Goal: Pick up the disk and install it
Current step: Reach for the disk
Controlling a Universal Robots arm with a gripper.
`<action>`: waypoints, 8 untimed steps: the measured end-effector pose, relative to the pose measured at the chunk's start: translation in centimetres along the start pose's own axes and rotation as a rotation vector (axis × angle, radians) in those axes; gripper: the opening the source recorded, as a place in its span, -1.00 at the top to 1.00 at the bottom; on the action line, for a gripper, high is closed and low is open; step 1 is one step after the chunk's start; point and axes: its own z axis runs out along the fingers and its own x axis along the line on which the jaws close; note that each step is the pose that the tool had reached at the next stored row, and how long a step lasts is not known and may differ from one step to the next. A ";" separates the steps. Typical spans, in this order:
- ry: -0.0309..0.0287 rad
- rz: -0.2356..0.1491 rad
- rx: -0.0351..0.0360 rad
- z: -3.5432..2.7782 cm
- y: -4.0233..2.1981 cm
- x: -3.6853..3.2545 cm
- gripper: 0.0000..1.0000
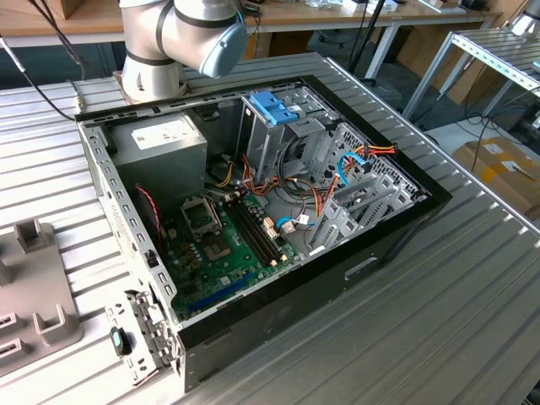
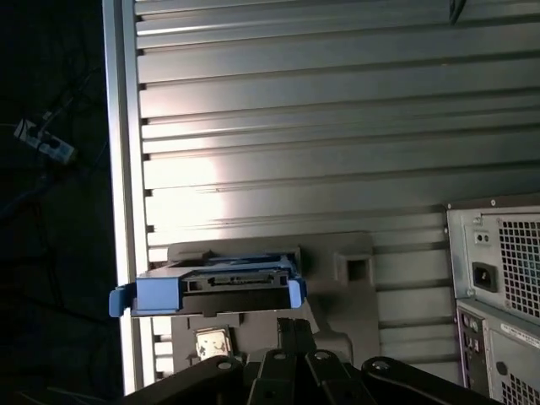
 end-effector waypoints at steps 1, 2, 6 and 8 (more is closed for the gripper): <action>0.0000 0.000 0.0000 0.03 0.00 0.35 0.79; 0.0001 0.000 0.0001 0.08 -0.02 0.95 0.79; 0.0001 0.000 0.0000 0.27 -0.06 2.57 0.79; 0.0000 0.000 0.0000 0.38 -0.09 3.27 0.79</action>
